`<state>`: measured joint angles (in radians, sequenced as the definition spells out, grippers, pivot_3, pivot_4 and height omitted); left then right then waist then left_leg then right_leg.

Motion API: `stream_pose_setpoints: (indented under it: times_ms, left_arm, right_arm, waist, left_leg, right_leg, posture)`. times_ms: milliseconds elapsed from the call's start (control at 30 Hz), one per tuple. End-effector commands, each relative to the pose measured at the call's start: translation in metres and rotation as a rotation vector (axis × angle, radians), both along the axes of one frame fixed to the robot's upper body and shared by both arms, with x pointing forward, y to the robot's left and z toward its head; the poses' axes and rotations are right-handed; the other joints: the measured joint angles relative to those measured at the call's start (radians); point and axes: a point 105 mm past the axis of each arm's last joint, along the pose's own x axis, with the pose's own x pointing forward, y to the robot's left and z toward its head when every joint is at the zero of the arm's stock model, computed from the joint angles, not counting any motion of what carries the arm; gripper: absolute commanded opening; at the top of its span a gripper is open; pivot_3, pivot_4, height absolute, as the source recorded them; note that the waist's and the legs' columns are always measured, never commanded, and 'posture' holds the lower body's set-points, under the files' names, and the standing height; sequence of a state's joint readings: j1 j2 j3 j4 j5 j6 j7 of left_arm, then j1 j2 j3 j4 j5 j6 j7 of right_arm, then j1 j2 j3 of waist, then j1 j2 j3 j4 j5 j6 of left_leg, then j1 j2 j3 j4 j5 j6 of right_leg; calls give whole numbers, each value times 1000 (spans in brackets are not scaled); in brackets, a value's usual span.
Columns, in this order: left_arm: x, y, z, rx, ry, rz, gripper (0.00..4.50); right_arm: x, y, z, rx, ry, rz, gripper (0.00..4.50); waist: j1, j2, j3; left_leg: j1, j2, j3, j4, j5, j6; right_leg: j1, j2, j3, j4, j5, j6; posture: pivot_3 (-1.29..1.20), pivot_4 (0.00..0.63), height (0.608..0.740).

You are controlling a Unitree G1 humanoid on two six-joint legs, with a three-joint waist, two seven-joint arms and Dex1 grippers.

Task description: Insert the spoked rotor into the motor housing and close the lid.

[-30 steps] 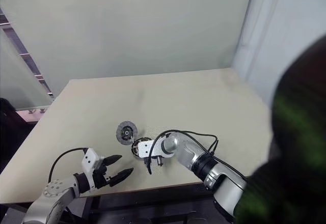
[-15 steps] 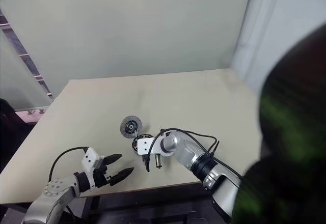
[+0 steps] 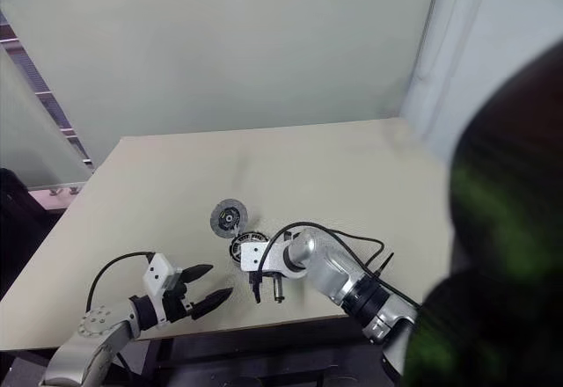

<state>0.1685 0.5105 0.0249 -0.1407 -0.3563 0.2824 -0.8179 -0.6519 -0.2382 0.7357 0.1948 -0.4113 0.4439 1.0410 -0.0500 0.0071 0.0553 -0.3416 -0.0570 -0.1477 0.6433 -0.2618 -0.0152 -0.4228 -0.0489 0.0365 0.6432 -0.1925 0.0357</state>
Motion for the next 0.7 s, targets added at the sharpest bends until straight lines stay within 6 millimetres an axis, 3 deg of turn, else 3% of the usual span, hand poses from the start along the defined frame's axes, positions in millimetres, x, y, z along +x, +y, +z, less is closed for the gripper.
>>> stream_pose_setpoints:
  times_ms: [33, 67, 167, 533, 700]
  left_arm:
    - [7, -2, 8, 3, -46, -14, 4500]
    - [7, -2, 8, 6, -47, -16, 4500]
    - [8, -3, 8, 8, -50, -20, 4500]
    - [4, 2, 7, 5, -49, 4, 4500]
    - [3, 15, 6, 30, -35, 37, 4500]
  right_arm:
    - [0, 5, 14, -29, -61, 77, 7]
    - [-1, 4, 14, -44, -39, 84, 7]
    - [-2, 7, 17, -50, -14, 81, 554]
    - [17, 25, 18, -11, -120, 71, 4465]
    - [28, 29, 17, 5, -178, 60, 4490]
  waist:
    - [0, 0, 0]
    - [0, 0, 0]
    - [0, 0, 0]
    - [0, 0, 0]
    - [0, 0, 0]
  left_leg:
    - [0, 0, 0, 0, 0, 0]
    - [0, 0, 0, 0, 0, 0]
    - [0, 0, 0, 0, 0, 0]
    - [0, 0, -1, 0, 0, 0]
    - [0, 0, -1, 0, 0, 0]
  right_leg:
    - [0, 0, 0, 0, 0, 0]
    - [0, 0, 0, 0, 0, 0]
    - [0, 0, -1, 0, 0, 0]
    - [0, 0, 0, 0, 0, 0]
    - [-1, 0, -1, 0, 0, 0]
  posture:
    - [0, 0, 740]
    - [0, 0, 740]
    - [0, 0, 740]
    - [0, 0, 740]
    - [0, 0, 740]
